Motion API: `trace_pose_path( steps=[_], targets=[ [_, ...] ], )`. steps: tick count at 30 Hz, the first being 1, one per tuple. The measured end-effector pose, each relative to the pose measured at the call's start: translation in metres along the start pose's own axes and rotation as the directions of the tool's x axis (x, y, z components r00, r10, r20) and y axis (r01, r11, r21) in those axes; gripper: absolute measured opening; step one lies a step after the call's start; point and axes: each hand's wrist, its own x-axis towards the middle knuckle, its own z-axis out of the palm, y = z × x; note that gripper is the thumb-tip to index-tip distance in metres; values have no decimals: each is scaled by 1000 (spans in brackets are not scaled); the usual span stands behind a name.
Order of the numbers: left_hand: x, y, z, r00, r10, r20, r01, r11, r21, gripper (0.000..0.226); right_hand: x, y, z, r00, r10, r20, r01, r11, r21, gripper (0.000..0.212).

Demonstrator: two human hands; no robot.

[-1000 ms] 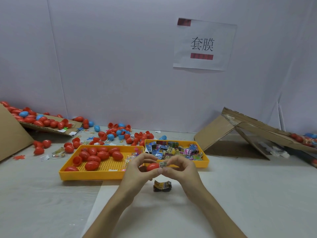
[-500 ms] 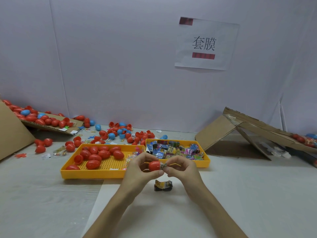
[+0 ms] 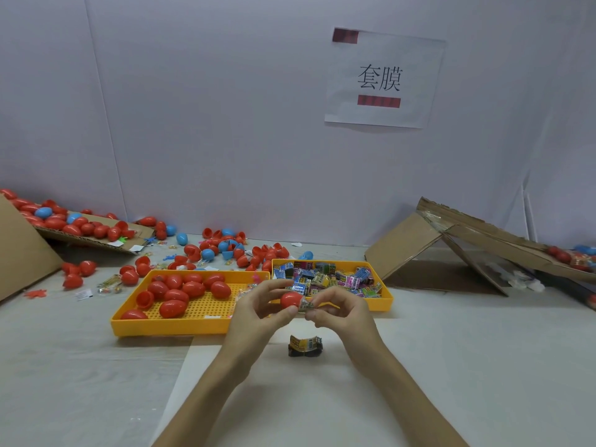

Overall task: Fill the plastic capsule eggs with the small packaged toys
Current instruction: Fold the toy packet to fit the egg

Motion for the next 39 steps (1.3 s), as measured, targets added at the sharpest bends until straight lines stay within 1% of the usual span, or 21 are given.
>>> trace_pose_path(
  steps=[2,5,10,15,18,24,30,33,36,39],
  targets=[
    [0,0,0,1000,2,-1,-2,1000,8,38,0,0,1,1000,4,3,-4,1000,11,21],
    [0,-1,0,1000,9,-5,-9,1000,19,34,0,0,0,1000,1,-6,-1,1000,18,17],
    [1,-1,0,1000,10,7,-10,1000,18,33,1,1,-1,1000,-2,-9,2,1000,7,14],
    [0,0,-1,1000,10,11,-10,1000,8,32,2,2,-2,999,-7,-46,7,1000,-12,8],
    [1,0,-2,1000,2,-2,-2,1000,7,33,2,2,-3,998,-1,-63,1,1000,-12,10],
    [1,-1,0,999,-26,32,26,999,23,34,2,3,-2,1000,14,-8,-14,999,-33,5],
    [0,-2,0,999,-24,39,22,999,31,22,2,4,-2,999,48,-4,-48,998,-33,5],
    [0,-2,1,1000,-16,22,15,998,57,21,2,5,-2,1000,28,-12,-29,996,-83,3],
    [0,-2,0,1000,-7,11,6,998,70,19,2,5,0,999,-21,-40,15,987,-158,7],
    [0,-2,1,1000,5,24,-8,995,96,17,3,6,0,996,-75,-57,63,982,-179,11]
  ],
)
